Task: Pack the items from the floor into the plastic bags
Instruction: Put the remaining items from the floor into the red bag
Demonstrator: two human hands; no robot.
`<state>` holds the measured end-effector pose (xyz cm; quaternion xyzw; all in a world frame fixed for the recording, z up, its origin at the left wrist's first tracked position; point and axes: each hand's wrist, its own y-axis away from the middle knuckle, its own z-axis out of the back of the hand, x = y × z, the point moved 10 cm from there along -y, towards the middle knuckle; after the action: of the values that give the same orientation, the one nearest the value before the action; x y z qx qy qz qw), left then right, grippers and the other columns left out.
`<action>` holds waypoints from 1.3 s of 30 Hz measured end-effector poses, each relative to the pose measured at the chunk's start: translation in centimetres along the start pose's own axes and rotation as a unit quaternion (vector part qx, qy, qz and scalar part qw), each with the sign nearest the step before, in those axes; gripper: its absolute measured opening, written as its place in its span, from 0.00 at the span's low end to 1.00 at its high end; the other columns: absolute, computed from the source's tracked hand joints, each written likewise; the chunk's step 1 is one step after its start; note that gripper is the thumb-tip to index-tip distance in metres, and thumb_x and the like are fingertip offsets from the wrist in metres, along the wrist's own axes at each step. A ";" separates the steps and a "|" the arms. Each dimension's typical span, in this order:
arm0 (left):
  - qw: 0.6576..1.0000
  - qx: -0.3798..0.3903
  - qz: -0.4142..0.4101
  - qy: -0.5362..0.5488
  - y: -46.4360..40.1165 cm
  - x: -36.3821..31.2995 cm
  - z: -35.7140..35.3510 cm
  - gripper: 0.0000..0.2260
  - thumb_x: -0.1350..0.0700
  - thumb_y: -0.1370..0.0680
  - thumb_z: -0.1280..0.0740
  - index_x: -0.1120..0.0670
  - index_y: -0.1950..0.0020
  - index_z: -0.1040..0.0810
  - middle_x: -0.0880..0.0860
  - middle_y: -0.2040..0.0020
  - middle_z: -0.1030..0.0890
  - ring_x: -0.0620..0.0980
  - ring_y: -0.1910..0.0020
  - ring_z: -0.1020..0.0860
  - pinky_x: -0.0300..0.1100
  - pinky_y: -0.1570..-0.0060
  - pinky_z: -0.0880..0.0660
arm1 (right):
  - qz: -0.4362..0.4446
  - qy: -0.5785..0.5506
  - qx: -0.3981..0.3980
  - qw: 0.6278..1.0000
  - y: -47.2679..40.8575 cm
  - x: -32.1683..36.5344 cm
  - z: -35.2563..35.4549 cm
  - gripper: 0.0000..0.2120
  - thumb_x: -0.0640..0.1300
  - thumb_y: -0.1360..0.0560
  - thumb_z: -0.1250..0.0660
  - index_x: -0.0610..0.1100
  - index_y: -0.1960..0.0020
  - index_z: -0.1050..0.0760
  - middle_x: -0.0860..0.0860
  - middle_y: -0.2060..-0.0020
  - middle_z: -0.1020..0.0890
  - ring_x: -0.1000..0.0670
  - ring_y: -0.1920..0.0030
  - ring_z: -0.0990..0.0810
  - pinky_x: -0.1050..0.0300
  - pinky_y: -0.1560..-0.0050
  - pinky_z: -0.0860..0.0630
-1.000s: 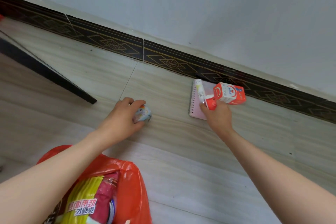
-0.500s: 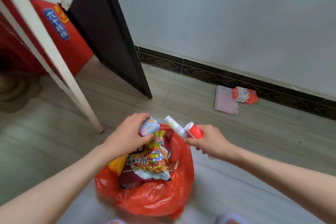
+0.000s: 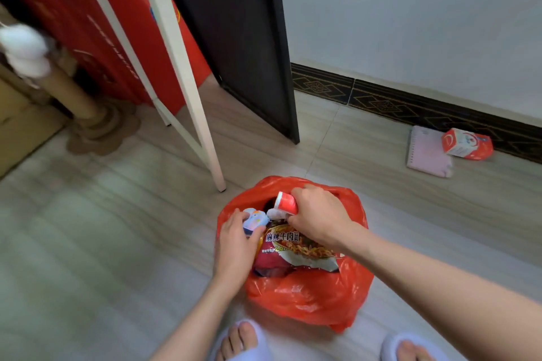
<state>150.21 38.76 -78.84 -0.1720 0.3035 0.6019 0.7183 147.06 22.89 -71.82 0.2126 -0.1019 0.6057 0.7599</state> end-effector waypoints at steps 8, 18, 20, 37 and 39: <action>0.998 -0.017 0.040 0.054 -2.4 5.1 1.1 0.17 0.51 0.24 0.38 0.61 0.42 0.23 0.61 0.41 0.23 0.58 0.39 0.27 0.43 0.39 0.35 | -0.005 -0.048 0.052 0.997 -1.4 -0.3 -3.2 0.13 0.50 0.27 0.34 0.42 0.48 0.27 0.43 0.50 0.21 0.42 0.50 0.23 0.53 0.55 0.30; 0.942 0.040 0.271 0.196 -2.6 13.0 -0.7 0.03 0.65 0.27 0.32 0.61 0.54 0.19 0.60 0.60 0.18 0.50 0.68 0.20 0.40 0.61 0.23 | 0.051 -0.015 0.083 0.995 -0.4 2.1 -4.6 0.21 0.42 0.25 0.36 0.42 0.33 0.33 0.43 0.41 0.28 0.42 0.41 0.28 0.51 0.43 0.29; 0.954 0.028 0.247 0.167 -2.6 12.3 0.3 0.04 0.64 0.27 0.33 0.57 0.59 0.20 0.60 0.60 0.18 0.54 0.61 0.20 0.46 0.52 0.23 | 0.064 -0.019 0.076 0.995 -0.1 2.5 -4.4 0.20 0.42 0.25 0.37 0.41 0.34 0.32 0.44 0.40 0.29 0.42 0.41 0.28 0.51 0.43 0.29; 0.995 0.082 0.024 -0.043 -3.7 0.8 3.0 0.10 0.61 0.25 0.34 0.61 0.45 0.22 0.59 0.48 0.20 0.57 0.48 0.23 0.45 0.46 0.29 | 0.177 0.092 0.096 0.975 2.1 -1.9 -4.3 0.28 0.59 0.25 0.52 0.46 0.32 0.33 0.45 0.33 0.29 0.44 0.31 0.32 0.44 0.29 0.43; 0.993 0.093 -0.027 -0.061 -3.6 -1.9 2.3 0.12 0.60 0.25 0.35 0.61 0.42 0.24 0.60 0.46 0.21 0.58 0.45 0.24 0.43 0.44 0.31 | 0.153 0.072 0.076 0.983 2.3 -4.3 -2.8 0.28 0.58 0.26 0.53 0.45 0.34 0.29 0.45 0.36 0.25 0.43 0.35 0.28 0.44 0.32 0.38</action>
<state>154.06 37.99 -76.31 -0.0753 0.3091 0.5606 0.7645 143.50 20.82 -75.62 0.2073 -0.0314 0.7345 0.6454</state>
